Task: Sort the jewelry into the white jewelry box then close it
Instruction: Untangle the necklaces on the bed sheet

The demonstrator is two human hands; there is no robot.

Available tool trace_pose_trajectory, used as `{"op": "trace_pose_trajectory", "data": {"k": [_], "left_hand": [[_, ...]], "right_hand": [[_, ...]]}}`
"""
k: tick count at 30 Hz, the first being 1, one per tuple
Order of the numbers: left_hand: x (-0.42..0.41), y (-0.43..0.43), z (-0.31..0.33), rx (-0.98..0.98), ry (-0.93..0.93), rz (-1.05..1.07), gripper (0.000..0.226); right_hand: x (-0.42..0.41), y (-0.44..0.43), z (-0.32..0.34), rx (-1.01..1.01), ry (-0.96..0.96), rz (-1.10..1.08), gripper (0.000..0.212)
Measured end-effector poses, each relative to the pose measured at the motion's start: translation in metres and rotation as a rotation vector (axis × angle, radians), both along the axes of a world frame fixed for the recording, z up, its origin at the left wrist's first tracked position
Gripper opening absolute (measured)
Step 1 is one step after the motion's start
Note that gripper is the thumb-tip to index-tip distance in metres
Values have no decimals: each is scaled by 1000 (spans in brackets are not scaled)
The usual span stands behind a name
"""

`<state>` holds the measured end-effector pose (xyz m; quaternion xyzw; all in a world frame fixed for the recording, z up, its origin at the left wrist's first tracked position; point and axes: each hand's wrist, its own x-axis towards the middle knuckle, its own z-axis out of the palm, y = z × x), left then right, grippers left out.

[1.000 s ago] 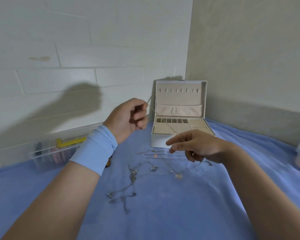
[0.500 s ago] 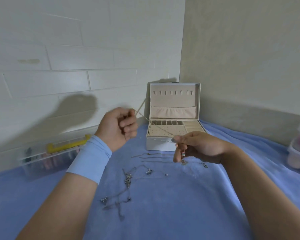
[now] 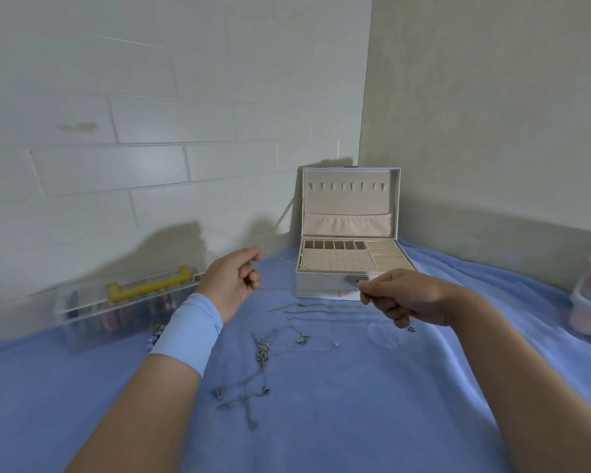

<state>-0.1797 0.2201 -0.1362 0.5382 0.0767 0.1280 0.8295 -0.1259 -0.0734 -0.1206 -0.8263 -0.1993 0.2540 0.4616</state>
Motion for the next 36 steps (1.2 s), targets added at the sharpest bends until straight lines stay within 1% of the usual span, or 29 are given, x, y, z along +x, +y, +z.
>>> {"op": "trace_pose_trajectory", "data": {"k": [2, 4, 6, 8, 11, 12, 15, 17, 19, 22, 24, 25, 27, 31, 32, 34, 36], "left_hand": [[1, 2, -7, 191, 10, 54, 20], [1, 2, -11, 368, 20, 111, 18], [-1, 3, -14, 626, 42, 147, 20], [-3, 5, -17, 867, 77, 105, 21], [-3, 7, -20, 1221, 180, 8, 25], [-3, 7, -21, 1331, 211, -19, 27], [-2, 6, -19, 1550, 300, -90, 31], [-2, 5, -18, 1627, 359, -125, 34], [-3, 3, -17, 1680, 396, -154, 31], [-4, 0, -14, 1740, 396, -183, 17], [-6, -2, -13, 1729, 345, -182, 6], [-6, -2, -13, 1713, 317, -185, 4], [-6, -4, -15, 1674, 276, -207, 3], [-9, -6, -14, 1664, 293, -206, 8], [-10, -6, -13, 1658, 292, -201, 9], [-13, -5, -8, 1635, 270, -180, 10], [-17, -4, -2, 1609, 222, -163, 14]], "right_hand": [[0, -5, 3, -76, -35, -19, 30], [0, -11, 7, -139, -70, -47, 27], [-1, -17, 11, -218, -120, -87, 27], [-3, -24, 14, -313, -166, -103, 24], [-7, -32, 14, -434, -207, -115, 13], [-8, -34, 13, -463, -216, -121, 14], [-7, -38, 7, -507, -212, -142, 18], [-7, -39, 3, -542, -196, -142, 16], [-8, -38, -2, -599, -191, -132, 13], [-10, -33, -4, -673, -242, -145, 14], [-12, -31, 0, -708, -301, -162, 15], [-13, -29, 1, -711, -332, -168, 13], [-14, -25, 2, -701, -392, -169, 5], [-12, -17, -7, -754, -482, -156, 10], [-12, -14, -7, -738, -499, -151, 13], [-12, -6, -5, -616, -541, -120, 20], [-18, 11, 1, -484, -575, -57, 15]]}}
